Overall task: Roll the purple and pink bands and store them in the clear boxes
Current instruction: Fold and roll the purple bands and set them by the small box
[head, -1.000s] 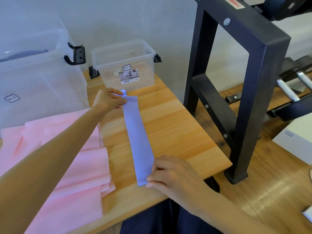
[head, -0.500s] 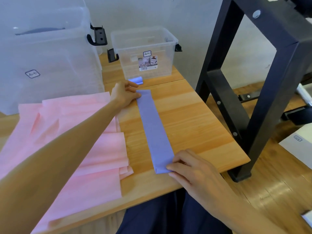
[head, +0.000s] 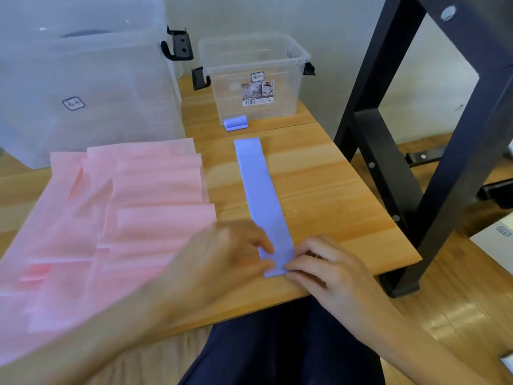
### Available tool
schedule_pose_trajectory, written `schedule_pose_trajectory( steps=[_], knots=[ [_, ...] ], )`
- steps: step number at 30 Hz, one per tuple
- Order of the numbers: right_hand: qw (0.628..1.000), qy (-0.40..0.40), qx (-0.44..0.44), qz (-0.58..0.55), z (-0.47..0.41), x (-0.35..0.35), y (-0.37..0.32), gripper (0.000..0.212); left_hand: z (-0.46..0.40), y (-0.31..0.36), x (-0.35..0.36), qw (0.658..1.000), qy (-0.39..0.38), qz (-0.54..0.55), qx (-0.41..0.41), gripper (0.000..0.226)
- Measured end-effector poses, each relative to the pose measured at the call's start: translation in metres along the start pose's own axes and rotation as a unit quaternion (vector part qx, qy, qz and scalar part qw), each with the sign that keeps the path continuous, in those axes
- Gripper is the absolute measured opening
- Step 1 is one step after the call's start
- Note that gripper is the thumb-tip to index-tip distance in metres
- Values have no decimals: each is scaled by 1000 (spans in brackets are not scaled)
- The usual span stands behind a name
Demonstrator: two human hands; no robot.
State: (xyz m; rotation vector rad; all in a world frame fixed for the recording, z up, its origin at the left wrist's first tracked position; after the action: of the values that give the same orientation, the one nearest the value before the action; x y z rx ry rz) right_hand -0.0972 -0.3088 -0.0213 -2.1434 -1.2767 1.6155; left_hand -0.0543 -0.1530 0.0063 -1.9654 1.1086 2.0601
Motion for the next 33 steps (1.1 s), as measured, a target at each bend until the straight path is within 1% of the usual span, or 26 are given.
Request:
schedule_pose_trajectory(
  steps=[1,2,7,10,14,17,19,21,23,25,28,30,33],
  knots=[
    [1000,-2,-1,0,0,0,-1,28,16,2,10,999,15,-28,3,26],
    [1000,-5,-3,-1,0,1,-2,28,26,3,18,999,31,-45,5,28],
    [1000,-18,-1,-7,1,4,-4,28,40,10,31,988,139,-59,18,17],
    [1000,-23,4,-16,2,5,-3,28,40,10,31,984,169,-54,16,16],
    [999,-25,24,-35,2,4,-1,23,39,8,32,986,159,-55,-5,16],
    [997,-35,43,-46,-1,3,-1,22,39,8,32,988,143,-45,-21,10],
    [994,-52,71,-66,-6,1,1,15,39,8,31,990,136,-36,-34,12],
    [988,-81,105,-78,-13,0,1,12,38,6,31,990,131,-19,-57,9],
    [979,-124,146,-69,-18,2,2,13,37,2,30,988,130,8,-86,3],
    [970,-159,181,-42,-24,3,4,16,35,-1,30,985,122,36,-117,9],
    [953,-196,231,-20,-30,3,4,18,32,1,28,983,108,59,-133,10],
    [946,-206,251,-10,-33,4,3,17,30,2,28,982,101,59,-148,11],
    [943,-196,270,15,-36,4,0,15,26,5,26,982,98,23,-160,9]
  ],
)
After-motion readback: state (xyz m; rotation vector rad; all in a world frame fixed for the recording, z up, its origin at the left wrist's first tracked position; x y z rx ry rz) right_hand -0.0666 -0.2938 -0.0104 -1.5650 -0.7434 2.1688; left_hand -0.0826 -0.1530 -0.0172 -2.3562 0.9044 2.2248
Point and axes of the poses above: each hand's wrist, its own z-axis away from the middle knuckle, its own x-axis out of the palm, y = z × x, the point moved 7 cm from there along -z, towards the middle knuckle, and after that the axes turned 9 degrees about -z, right-handed, at the moved point
